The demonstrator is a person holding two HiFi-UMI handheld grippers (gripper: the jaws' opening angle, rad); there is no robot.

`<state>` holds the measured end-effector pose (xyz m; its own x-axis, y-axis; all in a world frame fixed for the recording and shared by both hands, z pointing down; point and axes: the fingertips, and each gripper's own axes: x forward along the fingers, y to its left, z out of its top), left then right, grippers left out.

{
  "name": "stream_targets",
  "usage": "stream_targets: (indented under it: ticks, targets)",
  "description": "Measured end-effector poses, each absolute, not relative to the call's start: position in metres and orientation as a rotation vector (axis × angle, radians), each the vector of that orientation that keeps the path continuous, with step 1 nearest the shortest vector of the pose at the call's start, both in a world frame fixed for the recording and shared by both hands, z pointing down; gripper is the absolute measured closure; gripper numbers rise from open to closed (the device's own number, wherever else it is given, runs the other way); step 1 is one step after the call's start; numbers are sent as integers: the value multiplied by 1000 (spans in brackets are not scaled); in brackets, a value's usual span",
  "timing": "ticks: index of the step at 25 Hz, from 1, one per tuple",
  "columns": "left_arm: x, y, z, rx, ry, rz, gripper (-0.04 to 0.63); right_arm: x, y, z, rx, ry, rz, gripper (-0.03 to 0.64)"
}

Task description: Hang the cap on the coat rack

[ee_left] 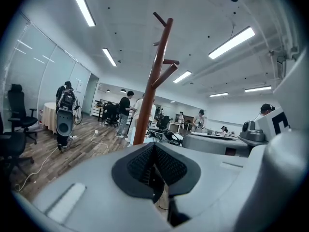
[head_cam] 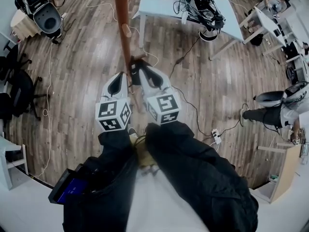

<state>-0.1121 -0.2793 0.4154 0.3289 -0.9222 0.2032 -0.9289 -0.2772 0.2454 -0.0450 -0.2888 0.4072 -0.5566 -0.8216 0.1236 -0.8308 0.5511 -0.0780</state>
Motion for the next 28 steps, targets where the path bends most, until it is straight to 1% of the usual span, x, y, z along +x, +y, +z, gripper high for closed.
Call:
stream_targets:
  ticks: [1, 3, 17, 28]
  targets:
    - [-112, -281, 411, 2292, -1659, 23, 592, -44, -291, 404, 1452, -2706, 188, 573]
    - [-112, -284, 404, 2312, -1671, 11, 592, -42, -294, 400, 1476, -2712, 174, 618]
    - [-114, -304, 375, 2374, -1725, -32, 592, -42, -313, 378, 1480, -2752, 84, 618]
    - [-119, -307, 373, 2362, -1749, -38, 592, -42, -317, 376, 1494, -2752, 82, 620]
